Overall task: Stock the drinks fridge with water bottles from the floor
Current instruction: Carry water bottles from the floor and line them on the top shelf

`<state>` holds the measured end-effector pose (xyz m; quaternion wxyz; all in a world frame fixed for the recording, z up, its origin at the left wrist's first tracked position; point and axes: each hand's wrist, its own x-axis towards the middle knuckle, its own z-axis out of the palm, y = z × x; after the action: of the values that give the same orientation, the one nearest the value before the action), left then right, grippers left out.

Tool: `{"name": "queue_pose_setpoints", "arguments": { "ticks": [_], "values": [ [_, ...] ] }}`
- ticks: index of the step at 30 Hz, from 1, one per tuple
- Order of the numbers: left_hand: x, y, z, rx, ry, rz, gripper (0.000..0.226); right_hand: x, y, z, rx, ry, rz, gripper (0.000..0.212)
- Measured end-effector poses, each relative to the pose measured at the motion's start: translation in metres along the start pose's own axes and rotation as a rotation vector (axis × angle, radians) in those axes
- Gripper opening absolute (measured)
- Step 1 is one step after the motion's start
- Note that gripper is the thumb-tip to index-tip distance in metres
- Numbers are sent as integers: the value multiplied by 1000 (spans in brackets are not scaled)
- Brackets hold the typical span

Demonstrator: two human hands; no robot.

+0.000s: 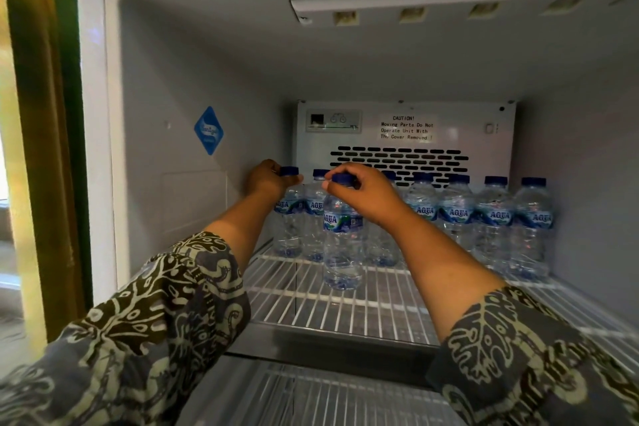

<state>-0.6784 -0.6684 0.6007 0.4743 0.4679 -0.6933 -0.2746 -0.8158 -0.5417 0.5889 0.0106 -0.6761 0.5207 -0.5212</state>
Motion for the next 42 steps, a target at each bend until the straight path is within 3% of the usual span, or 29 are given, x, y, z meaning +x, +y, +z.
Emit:
{"name": "queue_pose_setpoints", "arguments": {
  "ticks": [5,8,12,17,32,36,39,41,42],
  "values": [
    [0,1,4,120,-17,40,57,-2,-3,-1,21,-12,23,25],
    [-1,-1,3,174,-39,31,56,-4,-10,-4,37,-13,60,37],
    [-5,-6,-2,159,-71,76,49,-5,-9,-10,106,99,79,47],
    [-12,-11,-4,116,-154,104,57,-3,-5,-13,145,246,100,47],
    [-11,-17,-9,72,-228,71,67,-1,-2,-11,144,226,87,48],
    [-17,-16,-11,148,-247,92,66,-4,-4,-14,135,305,69,51],
    [-36,-4,-11,161,-94,168,65,-2,4,-21,36,460,35,53],
    [-59,11,-9,-90,97,311,56,2,16,-27,-144,502,29,44],
    [-73,19,-7,-209,110,376,51,4,22,-30,-242,499,46,43]
  ]
}}
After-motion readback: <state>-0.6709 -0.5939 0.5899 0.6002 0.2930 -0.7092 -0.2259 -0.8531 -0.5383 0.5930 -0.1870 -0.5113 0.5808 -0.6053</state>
